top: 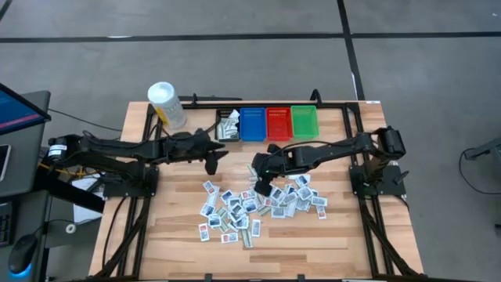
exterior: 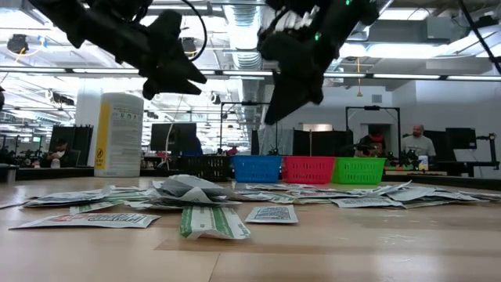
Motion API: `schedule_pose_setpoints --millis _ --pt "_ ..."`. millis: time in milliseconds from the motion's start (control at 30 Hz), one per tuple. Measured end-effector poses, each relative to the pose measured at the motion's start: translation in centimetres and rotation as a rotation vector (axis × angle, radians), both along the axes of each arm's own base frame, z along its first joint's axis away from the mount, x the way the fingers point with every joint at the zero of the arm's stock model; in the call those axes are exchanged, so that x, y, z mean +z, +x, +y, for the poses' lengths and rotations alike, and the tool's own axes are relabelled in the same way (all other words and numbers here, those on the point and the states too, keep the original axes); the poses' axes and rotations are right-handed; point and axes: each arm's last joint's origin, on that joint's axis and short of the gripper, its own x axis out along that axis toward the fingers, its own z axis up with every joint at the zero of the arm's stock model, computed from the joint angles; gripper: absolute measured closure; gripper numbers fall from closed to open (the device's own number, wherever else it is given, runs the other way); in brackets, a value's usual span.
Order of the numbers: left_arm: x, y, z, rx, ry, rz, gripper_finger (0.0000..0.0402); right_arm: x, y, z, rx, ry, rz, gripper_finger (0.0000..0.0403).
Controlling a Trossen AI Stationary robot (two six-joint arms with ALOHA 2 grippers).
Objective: Pick & Place First Aid Supplies
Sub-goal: Put the green bandage pack in the black bin
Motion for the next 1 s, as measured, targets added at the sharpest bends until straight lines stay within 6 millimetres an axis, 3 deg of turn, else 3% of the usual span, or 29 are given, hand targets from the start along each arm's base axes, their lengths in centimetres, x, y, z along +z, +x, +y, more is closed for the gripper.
schedule_pose_setpoints --millis 200,367,667,1000 --pt "-0.1 0.2 -1.9 -0.081 -0.013 0.001 0.0234 -3.2 0.7 0.7 0.095 0.032 0.1 0.0395" --pt "-0.1 0.2 -2.6 -0.111 -0.012 0.001 0.0234 -3.4 0.7 0.8 0.103 0.024 0.113 0.036" --pt "-0.1 0.2 -2.7 -0.112 -0.011 0.0 0.0234 -4.0 0.1 -0.8 0.099 0.003 0.175 0.0284" --pt "-0.1 0.2 -2.7 -0.102 -0.034 -0.005 0.0234 -5.2 -0.2 -1.1 0.16 -0.035 0.142 0.0274"
